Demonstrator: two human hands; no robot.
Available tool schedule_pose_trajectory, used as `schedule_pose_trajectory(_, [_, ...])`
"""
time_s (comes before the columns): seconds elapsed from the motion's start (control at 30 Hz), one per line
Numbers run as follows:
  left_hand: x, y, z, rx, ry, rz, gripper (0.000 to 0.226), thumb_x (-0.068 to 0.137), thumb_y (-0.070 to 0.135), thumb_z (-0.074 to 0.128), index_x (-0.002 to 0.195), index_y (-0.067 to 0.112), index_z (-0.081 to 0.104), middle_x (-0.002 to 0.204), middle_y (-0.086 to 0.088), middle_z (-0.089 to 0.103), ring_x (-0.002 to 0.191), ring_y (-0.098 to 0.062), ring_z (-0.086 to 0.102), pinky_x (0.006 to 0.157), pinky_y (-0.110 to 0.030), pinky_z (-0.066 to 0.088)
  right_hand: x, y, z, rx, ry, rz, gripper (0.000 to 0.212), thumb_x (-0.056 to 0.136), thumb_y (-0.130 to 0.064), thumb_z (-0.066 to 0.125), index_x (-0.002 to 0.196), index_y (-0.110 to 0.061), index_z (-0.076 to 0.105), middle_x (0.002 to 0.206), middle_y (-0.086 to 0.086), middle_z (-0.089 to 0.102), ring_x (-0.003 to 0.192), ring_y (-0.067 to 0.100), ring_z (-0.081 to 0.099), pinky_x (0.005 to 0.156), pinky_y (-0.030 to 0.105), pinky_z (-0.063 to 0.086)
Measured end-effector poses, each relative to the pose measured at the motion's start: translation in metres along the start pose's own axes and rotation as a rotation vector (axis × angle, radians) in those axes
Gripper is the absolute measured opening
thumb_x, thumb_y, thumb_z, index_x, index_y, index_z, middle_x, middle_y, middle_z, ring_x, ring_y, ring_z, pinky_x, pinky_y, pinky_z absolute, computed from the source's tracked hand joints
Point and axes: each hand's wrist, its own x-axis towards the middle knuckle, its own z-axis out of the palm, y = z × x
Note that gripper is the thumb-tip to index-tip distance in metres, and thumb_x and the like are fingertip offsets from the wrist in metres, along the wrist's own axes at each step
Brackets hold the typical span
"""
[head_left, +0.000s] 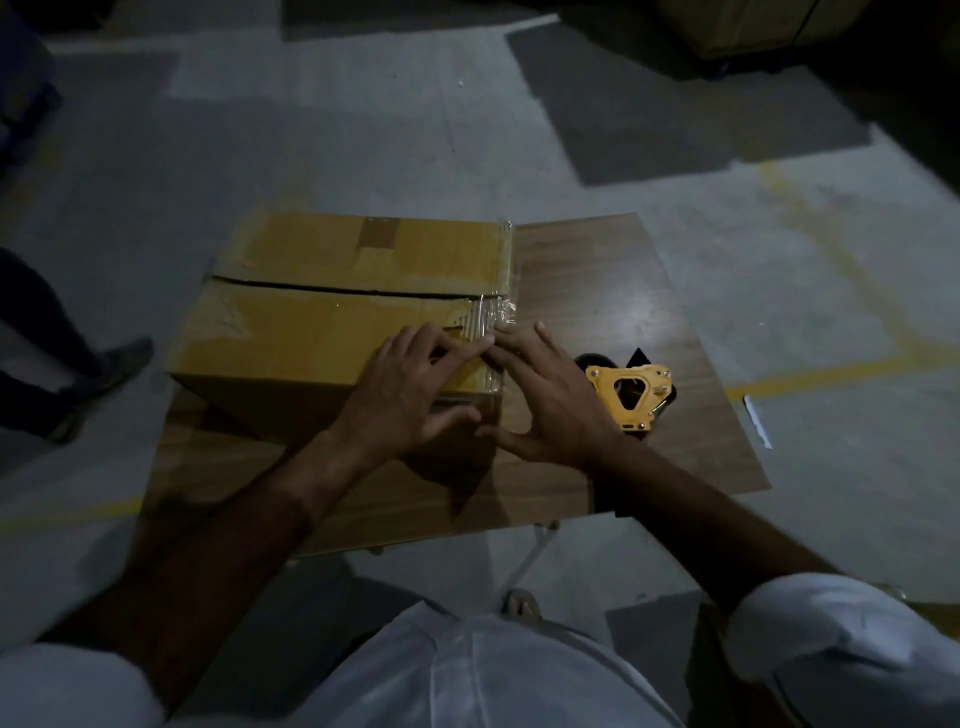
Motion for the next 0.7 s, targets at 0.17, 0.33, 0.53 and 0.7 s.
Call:
schedule_pose_trajectory(0.17, [-0.004, 0.002, 0.001, 0.037, -0.06, -0.012, 0.088, 0.087, 0.043, 0.078, 0.161, 0.022, 0.035, 0.14, -0.01, 0.046, 0.119, -0.026, 0.048, 0.097, -0.044, 0.048, 0.02, 0.013, -0.012, -0.049, -0.099, -0.02, 0.118, 0.08, -0.079, 0.066, 0.161, -0.002, 0.027, 0.168, 0.016, 0.027, 0.157, 0.027, 0.024, 0.127, 0.06, 0.008])
schedule_pose_trajectory(0.33, [-0.014, -0.011, -0.012, 0.007, -0.093, 0.093, 0.074, 0.093, 0.035, 0.074, 0.158, 0.024, 0.041, 0.149, -0.007, 0.047, 0.124, -0.026, 0.048, 0.1, -0.044, 0.046, 0.012, -0.006, -0.007, 0.023, -0.06, 0.034, 0.121, 0.074, -0.084, 0.069, 0.159, -0.006, 0.034, 0.167, 0.01, 0.031, 0.158, 0.023, 0.021, 0.127, 0.06, 0.005])
schedule_pose_trajectory(0.53, [-0.045, -0.038, -0.032, -0.041, -0.138, 0.162, 0.072, 0.091, 0.023, 0.073, 0.156, 0.027, 0.043, 0.16, 0.0, 0.041, 0.139, -0.022, 0.042, 0.109, -0.041, 0.038, 0.002, -0.05, 0.002, 0.056, 0.003, 0.015, 0.115, 0.072, -0.087, 0.068, 0.154, -0.009, 0.044, 0.159, 0.007, 0.045, 0.154, 0.023, 0.032, 0.126, 0.064, 0.008])
schedule_pose_trajectory(0.7, [-0.072, -0.037, -0.026, -0.21, -0.01, 0.048, 0.063, 0.091, 0.057, 0.07, 0.144, 0.026, 0.054, 0.161, 0.01, 0.041, 0.148, -0.013, 0.036, 0.119, -0.036, 0.027, 0.007, -0.073, 0.01, 0.071, -0.024, -0.061, 0.112, 0.077, -0.084, 0.065, 0.152, -0.004, 0.046, 0.157, 0.011, 0.047, 0.151, 0.024, 0.038, 0.127, 0.062, 0.008])
